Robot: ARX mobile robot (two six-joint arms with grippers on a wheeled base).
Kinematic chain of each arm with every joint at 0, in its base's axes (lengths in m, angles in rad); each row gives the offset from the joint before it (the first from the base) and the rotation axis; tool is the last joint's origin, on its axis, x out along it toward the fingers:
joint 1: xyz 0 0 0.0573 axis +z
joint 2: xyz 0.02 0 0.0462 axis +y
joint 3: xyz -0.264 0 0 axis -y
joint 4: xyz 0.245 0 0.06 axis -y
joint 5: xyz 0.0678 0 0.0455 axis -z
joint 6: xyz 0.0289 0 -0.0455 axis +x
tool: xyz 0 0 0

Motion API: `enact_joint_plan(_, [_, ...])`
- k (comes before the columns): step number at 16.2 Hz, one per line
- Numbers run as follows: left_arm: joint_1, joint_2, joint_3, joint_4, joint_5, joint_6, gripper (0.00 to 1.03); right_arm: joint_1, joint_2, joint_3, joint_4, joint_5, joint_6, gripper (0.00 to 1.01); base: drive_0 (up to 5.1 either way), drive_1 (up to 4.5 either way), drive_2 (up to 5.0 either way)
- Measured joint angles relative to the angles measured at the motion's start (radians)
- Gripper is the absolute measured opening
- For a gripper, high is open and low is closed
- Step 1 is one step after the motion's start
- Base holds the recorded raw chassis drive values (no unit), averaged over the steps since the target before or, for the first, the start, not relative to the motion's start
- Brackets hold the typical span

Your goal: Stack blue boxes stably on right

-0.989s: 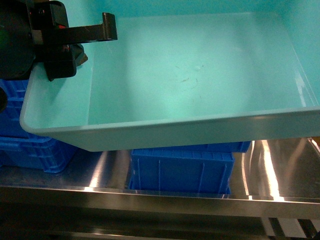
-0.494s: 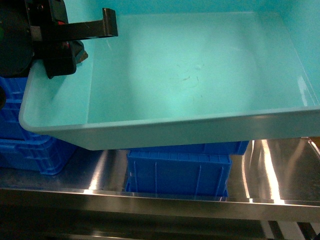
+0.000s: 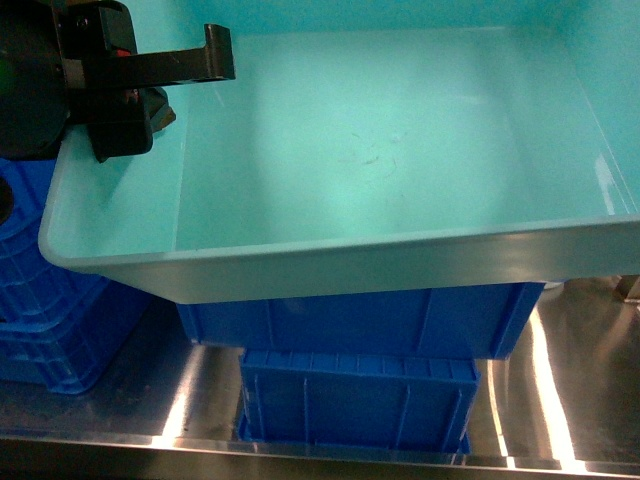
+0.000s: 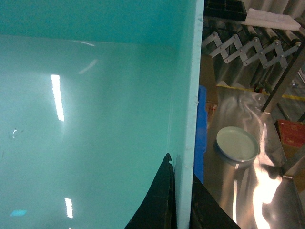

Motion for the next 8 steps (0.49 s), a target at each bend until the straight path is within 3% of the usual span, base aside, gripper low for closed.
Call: enact_joint_plan(8, [0.0, 0.0, 0.0, -0.006, 0.0, 0.0, 0.05, 0.0, 0.001, 0.0, -0.005, 0.0, 0.0, 0.02, -0.1, 4.09, -4.2])
